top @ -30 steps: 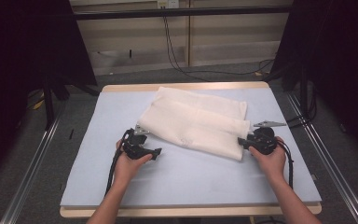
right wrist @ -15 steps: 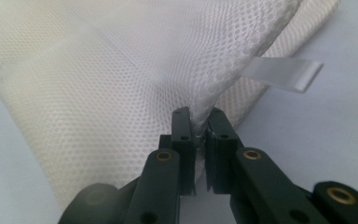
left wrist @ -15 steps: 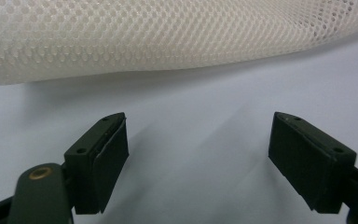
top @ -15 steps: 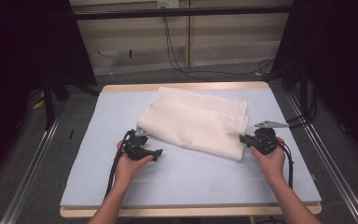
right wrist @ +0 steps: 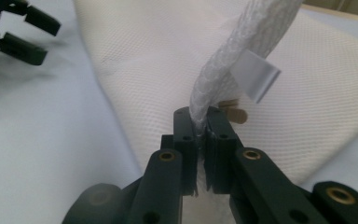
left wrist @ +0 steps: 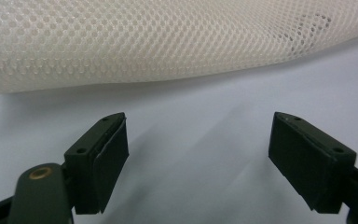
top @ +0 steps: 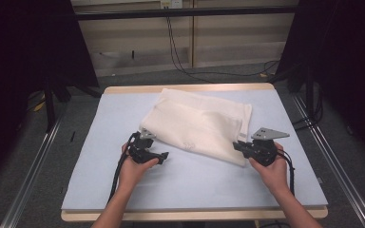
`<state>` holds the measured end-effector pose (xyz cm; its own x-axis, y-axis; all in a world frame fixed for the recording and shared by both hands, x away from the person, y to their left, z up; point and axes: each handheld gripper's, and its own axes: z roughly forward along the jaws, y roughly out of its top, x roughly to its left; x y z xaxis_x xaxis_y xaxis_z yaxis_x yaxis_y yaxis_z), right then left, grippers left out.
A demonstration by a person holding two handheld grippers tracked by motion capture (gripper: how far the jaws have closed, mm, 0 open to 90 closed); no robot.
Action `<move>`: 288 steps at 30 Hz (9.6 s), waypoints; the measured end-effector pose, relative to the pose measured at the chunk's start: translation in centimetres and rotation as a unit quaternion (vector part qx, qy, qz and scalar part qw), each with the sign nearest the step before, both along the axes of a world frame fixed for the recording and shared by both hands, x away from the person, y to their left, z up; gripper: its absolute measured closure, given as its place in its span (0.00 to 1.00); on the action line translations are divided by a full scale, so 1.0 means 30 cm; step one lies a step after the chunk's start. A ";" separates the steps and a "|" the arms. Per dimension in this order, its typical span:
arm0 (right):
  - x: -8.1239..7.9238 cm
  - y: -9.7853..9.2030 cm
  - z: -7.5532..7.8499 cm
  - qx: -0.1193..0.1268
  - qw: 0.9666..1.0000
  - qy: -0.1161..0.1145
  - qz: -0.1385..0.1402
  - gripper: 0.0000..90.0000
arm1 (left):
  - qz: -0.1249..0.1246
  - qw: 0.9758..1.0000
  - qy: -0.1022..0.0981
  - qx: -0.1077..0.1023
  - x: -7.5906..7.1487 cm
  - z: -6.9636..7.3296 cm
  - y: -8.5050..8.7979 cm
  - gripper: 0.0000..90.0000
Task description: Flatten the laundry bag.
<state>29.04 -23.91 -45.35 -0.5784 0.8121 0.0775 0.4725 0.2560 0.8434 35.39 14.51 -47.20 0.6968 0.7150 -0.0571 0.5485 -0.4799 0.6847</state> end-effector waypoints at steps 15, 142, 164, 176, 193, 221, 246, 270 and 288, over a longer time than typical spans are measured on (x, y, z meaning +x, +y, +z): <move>-0.041 0.107 -0.029 -0.008 0.997 0.010 0.074 0.94 | -0.004 1.000 -0.017 0.000 -0.010 0.031 -0.010 0.21; 0.047 0.063 -0.080 -0.103 0.994 0.030 0.027 1.00 | -0.075 0.994 0.037 -0.070 -0.130 0.054 -0.107 0.97; 0.067 0.009 -0.064 -0.099 0.994 0.006 -0.034 1.00 | -0.087 0.994 0.027 -0.067 -0.182 0.055 -0.128 0.96; 0.070 0.086 -0.044 -0.046 0.999 0.009 0.012 0.69 | -0.088 0.993 0.038 -0.063 -0.196 0.042 -0.121 0.96; 0.122 -0.049 -0.075 -0.076 0.994 0.047 -0.060 1.00 | -0.082 0.994 0.044 -0.060 -0.183 0.028 -0.124 0.97; 0.189 -0.028 -0.104 -0.100 0.991 0.052 -0.069 1.00 | -0.083 0.993 0.045 -0.071 -0.170 0.032 -0.117 0.97; 0.177 0.013 -0.103 -0.124 0.991 0.054 -0.020 1.00 | -0.082 0.993 0.052 -0.066 -0.169 0.020 -0.122 0.97; 0.121 0.016 -0.053 -0.089 0.995 -0.009 -0.035 0.86 | -0.108 0.991 0.037 -0.074 -0.207 0.050 -0.154 0.96; 0.160 0.168 -0.069 -0.039 0.995 0.025 0.084 0.80 | -0.035 0.993 0.036 -0.105 -0.186 0.074 0.018 0.56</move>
<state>33.85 -18.86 -47.41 -0.7034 0.7090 0.0507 0.4588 0.3984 0.7942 29.81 15.06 -44.98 0.7327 0.6326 -0.2509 0.5702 -0.3693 0.7339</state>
